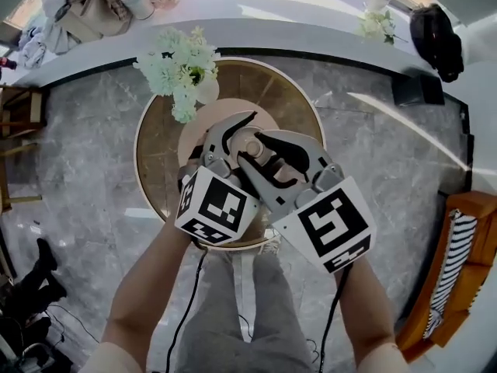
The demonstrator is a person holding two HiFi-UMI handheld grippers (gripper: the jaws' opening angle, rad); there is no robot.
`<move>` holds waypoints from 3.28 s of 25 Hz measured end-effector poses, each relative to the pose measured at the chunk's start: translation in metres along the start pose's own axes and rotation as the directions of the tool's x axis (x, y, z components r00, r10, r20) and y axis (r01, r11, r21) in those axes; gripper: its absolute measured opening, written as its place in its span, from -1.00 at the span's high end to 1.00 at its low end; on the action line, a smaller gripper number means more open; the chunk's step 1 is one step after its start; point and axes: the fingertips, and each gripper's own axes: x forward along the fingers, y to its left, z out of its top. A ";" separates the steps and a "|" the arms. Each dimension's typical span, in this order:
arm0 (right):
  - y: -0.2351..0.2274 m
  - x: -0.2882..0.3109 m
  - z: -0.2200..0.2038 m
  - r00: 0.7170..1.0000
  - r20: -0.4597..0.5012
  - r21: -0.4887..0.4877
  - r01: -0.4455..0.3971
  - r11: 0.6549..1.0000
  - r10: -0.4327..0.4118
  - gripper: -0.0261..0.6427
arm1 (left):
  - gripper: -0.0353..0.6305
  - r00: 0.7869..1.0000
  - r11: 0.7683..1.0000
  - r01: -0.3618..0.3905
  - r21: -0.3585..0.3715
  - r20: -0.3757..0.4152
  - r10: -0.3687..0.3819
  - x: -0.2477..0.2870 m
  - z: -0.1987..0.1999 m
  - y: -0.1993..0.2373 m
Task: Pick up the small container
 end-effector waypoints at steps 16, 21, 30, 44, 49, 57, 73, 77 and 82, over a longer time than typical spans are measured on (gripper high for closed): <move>0.060 -0.161 0.203 0.994 0.101 -0.128 0.058 0.990 -0.045 0.53 | -0.15 0.996 0.996 -0.044 0.082 0.084 0.037 -0.137 0.227 -0.018; 0.083 -0.209 0.259 0.987 0.149 -0.185 0.080 0.980 -0.052 0.53 | -0.15 0.990 0.991 -0.071 0.109 0.130 0.056 -0.180 0.292 -0.027; 0.128 -0.281 0.324 0.972 0.232 -0.247 0.094 0.965 -0.035 0.54 | -0.15 0.986 0.984 -0.088 0.157 0.153 0.064 -0.244 0.369 -0.055; 0.198 -0.337 0.330 0.970 0.244 -0.316 0.068 0.946 0.012 0.54 | -0.15 0.985 0.982 -0.095 0.163 0.155 0.070 -0.307 0.389 -0.114; 0.210 -0.339 0.315 0.975 0.221 -0.300 0.053 0.952 0.015 0.54 | -0.15 0.987 0.985 -0.083 0.151 0.149 0.060 -0.311 0.376 -0.130; 0.222 -0.326 0.291 0.981 0.186 -0.273 0.006 0.962 0.047 0.54 | -0.15 0.991 0.991 -0.078 0.110 0.118 0.065 -0.312 0.345 -0.138; 0.218 -0.323 0.290 0.981 0.183 -0.275 -0.011 0.961 0.063 0.54 | -0.15 0.992 0.994 -0.068 0.087 0.108 0.059 -0.308 0.342 -0.136; 0.220 -0.322 0.289 0.981 0.180 -0.278 -0.016 0.960 0.068 0.54 | -0.15 0.993 0.993 -0.071 0.089 0.104 0.062 -0.310 0.340 -0.135; 0.225 -0.324 0.284 0.981 0.181 -0.274 -0.016 0.962 0.068 0.54 | -0.15 0.994 0.993 -0.063 0.098 0.096 0.054 -0.311 0.336 -0.141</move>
